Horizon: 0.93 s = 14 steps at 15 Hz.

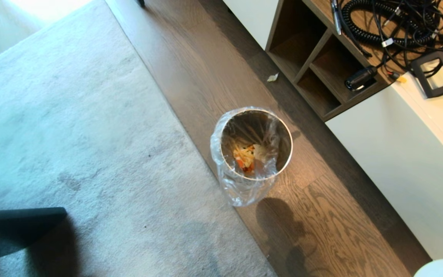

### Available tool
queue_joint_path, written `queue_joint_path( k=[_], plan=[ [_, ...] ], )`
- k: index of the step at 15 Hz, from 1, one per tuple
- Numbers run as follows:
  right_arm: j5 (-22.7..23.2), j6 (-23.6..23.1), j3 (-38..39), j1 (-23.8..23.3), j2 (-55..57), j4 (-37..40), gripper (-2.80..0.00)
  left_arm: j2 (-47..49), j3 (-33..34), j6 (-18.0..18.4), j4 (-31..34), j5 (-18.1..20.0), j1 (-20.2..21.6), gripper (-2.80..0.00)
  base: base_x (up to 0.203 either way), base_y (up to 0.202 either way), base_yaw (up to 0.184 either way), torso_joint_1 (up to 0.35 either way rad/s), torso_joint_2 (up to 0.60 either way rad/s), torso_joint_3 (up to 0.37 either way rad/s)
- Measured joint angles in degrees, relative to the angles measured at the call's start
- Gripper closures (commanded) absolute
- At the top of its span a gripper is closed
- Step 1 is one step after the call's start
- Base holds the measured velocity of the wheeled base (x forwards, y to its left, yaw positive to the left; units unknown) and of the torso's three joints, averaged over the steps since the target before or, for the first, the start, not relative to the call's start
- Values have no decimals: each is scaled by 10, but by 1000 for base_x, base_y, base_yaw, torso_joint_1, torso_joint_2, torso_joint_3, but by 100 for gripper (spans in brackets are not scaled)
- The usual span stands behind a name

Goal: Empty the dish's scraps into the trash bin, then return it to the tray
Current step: Pick up the plate with leftover food

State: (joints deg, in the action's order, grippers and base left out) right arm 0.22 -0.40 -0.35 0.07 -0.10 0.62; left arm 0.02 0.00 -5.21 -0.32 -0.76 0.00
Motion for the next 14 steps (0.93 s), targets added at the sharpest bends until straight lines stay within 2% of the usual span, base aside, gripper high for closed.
queue_joint_path(
  k=[7,14],
  plan=[
    [0,0,0,0,0,0,0,0,0,0,0,0,0,0,0,0,0,0,1,7],
    [0,0,0,0,0,0,0,0,0,-1,0,0,0,0,0,0,0,0,3,171]
  ],
)
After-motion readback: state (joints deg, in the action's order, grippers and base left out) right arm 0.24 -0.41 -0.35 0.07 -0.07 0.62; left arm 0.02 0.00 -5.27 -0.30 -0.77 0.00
